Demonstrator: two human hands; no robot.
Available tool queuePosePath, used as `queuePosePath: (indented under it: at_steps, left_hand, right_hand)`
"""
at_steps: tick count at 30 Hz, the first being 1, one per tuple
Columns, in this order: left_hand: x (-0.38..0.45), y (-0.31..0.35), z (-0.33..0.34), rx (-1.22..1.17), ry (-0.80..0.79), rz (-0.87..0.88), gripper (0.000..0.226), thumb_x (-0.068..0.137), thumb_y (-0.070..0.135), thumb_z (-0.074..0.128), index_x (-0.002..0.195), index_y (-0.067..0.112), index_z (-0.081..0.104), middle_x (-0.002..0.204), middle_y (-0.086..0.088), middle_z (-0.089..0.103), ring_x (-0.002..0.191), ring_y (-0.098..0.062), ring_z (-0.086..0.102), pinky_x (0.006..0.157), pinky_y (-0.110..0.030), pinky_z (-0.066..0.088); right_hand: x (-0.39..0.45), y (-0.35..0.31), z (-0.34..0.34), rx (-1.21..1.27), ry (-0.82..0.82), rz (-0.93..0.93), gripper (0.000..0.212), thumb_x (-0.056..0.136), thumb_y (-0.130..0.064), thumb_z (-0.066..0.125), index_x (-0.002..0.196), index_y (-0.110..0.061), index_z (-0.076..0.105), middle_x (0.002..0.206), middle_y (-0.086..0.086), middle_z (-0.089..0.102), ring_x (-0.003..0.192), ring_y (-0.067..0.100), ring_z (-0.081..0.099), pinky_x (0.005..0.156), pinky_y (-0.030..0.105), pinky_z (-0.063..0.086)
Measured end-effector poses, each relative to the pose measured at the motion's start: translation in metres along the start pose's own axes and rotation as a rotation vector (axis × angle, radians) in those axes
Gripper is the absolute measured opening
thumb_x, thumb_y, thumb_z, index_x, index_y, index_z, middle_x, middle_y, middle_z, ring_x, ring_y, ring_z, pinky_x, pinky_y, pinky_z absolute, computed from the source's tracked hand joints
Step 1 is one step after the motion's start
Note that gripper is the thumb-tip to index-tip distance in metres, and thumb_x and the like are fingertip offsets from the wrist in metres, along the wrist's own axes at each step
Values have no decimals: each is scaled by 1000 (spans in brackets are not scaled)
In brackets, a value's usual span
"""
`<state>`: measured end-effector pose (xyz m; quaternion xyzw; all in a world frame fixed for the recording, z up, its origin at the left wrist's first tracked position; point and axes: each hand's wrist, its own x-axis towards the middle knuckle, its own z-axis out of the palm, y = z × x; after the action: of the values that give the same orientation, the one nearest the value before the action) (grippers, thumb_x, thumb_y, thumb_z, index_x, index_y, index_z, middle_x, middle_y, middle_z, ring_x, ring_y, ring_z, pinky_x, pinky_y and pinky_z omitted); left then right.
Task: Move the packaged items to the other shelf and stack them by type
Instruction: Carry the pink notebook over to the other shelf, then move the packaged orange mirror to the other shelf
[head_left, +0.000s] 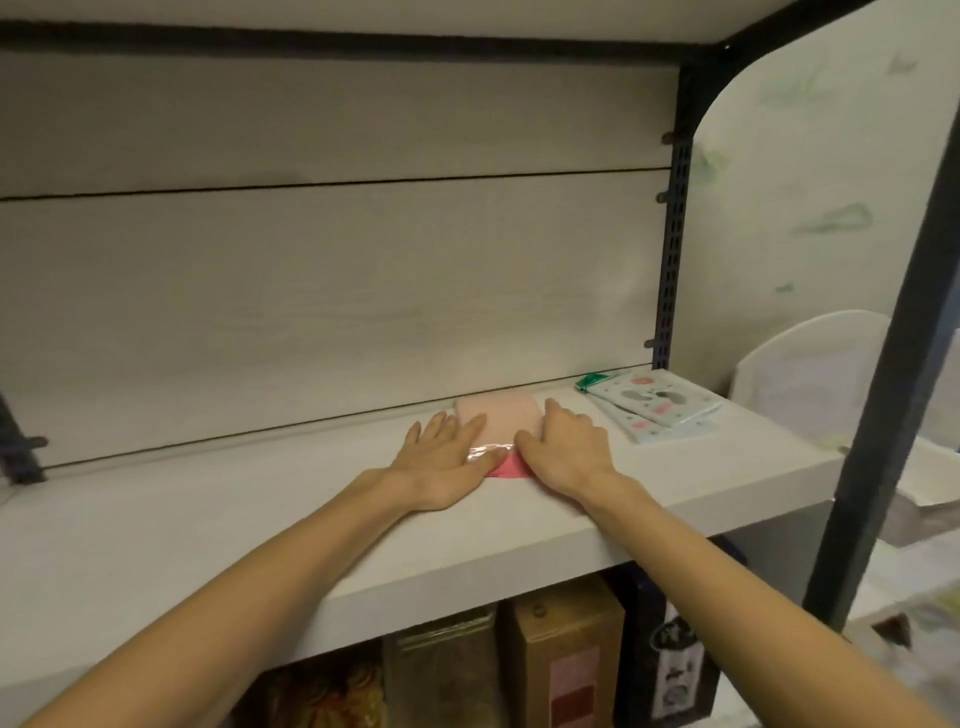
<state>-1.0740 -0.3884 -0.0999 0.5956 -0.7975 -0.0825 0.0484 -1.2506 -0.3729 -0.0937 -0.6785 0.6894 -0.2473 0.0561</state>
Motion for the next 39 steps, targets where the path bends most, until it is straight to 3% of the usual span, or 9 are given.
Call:
queuePosePath:
  at_steps: [4,8,11,14,18,23,28,34,39]
  left_hand:
    - [-6,6,-2,-35,-10,-40,77,96,75,19,161,37,3,170,-4,1,156,-20,-11,125,-44,-7]
    - [-15,6,-10,-66,8,-81,79,95,75,20,161,37,-2,170,-6,2,156,-20,-11,125,-46,-10]
    - [-27,-1,-16,104,118,-107,81,96,74,15,162,31,-4,170,-8,-4,156,-22,-13,124,-49,-12]
    - [-48,-21,-27,197,259,-107,78,98,71,14,162,29,1,170,-7,-4,156,-23,-10,124,-50,-11]
    - [-89,-58,-44,287,427,-108,76,100,67,17,162,24,9,170,-9,3,157,-25,-4,124,-51,-10]
    - [-164,-116,-68,372,691,-115,69,102,59,23,156,16,31,164,-13,24,154,-28,12,125,-53,-1]
    - [-266,-182,-108,496,962,-130,54,102,49,41,144,15,49,161,-10,33,154,-26,20,123,-58,8]
    - [-407,-262,-150,481,1332,-195,55,99,36,49,145,6,45,159,-15,35,153,-30,23,123,-58,13]
    - [-505,-343,-161,551,1307,-345,58,100,35,49,148,5,40,159,-15,34,150,-31,28,122,-56,17]
  right_hand:
    - [-1,2,2,-26,-36,-65,30,96,-42,45,102,-14,55,112,13,63,110,36,55,85,41,39]
    - [-4,5,-1,10,-20,-79,44,98,-44,45,123,-10,58,126,15,61,119,36,50,94,42,41]
    - [-5,6,-5,92,81,-150,54,98,-39,50,143,-9,48,144,13,50,136,33,38,110,42,35]
    - [-10,0,-11,83,208,-283,59,99,-35,50,150,-9,41,156,12,39,149,31,24,122,42,23]
    - [-21,-31,-11,8,316,-401,63,102,-39,47,155,-9,31,162,12,28,153,31,14,123,42,16]
    - [-54,-121,-4,285,471,-431,76,102,-34,50,159,-4,10,166,12,18,154,29,10,122,43,16]
    - [-104,-238,10,468,552,-548,77,102,-34,49,160,-5,6,168,10,8,156,24,3,126,39,10]
    - [-183,-379,29,695,555,-689,76,103,-31,49,159,-1,7,169,13,0,156,23,2,126,42,15]
    - [-251,-477,53,739,601,-975,75,99,-22,57,155,7,17,166,23,8,156,31,6,126,44,15]
